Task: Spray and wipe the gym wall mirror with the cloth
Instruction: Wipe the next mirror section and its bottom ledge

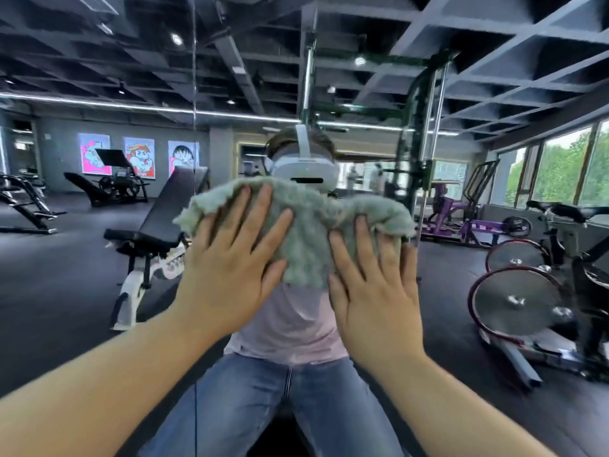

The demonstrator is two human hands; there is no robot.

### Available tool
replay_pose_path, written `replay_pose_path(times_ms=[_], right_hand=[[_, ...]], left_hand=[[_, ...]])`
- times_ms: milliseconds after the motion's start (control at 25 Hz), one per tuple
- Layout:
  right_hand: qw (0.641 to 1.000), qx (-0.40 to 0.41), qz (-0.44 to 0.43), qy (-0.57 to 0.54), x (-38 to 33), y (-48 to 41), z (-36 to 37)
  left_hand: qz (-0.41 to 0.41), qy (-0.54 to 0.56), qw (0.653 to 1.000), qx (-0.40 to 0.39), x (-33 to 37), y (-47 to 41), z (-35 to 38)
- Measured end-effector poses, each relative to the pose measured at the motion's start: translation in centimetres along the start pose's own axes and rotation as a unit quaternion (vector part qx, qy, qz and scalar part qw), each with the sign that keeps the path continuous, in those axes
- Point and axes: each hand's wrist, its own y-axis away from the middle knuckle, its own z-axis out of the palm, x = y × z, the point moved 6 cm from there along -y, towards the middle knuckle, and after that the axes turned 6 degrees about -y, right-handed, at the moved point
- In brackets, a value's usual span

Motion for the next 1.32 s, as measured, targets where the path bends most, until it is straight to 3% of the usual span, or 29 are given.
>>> replay_pose_path(times_ms=[120, 280, 360, 560, 760, 880, 1080, 1200, 1320], right_hand=[[1.0, -0.009, -0.019, -0.006, -0.7, -0.8, -0.3], [0.997, 0.019, 0.044, -0.057, 0.5, -8.3, -3.2], [0.998, 0.033, 0.044, -0.041, 0.1, -5.3, -1.9], [0.999, -0.049, -0.018, 0.009, -0.5, 9.0, 3.5], [0.997, 0.019, 0.032, -0.067, -0.2, 1.5, 1.0], [0.995, 0.024, 0.048, -0.08, -0.7, 2.3, 1.6], [0.996, -0.06, 0.013, -0.06, -1.8, 14.7, 4.7], [0.995, 0.015, -0.009, -0.095, -1.3, 10.8, 2.5], [0.988, 0.111, 0.024, -0.106, -1.0, 5.6, 0.2]], left_hand=[[0.035, -0.012, 0.999, -0.002, 0.1, 0.7, 0.0], [-0.047, 0.012, 0.999, 0.011, -3.4, -5.9, -0.8], [-0.054, 0.015, 0.998, 0.02, -2.5, -3.4, -0.4], [0.041, 0.017, 0.999, -0.018, 2.2, 9.8, 1.6], [-0.02, 0.031, 0.999, 0.028, -0.3, 2.6, 0.4], [-0.051, 0.038, 0.998, 0.023, 0.4, 2.6, 0.6], [0.066, 0.041, 0.995, -0.061, 6.0, 14.6, 2.4], [0.105, 0.041, 0.992, -0.059, 5.5, 14.0, 2.0], [0.012, 0.076, 0.996, -0.042, 2.7, 7.7, 0.7]])
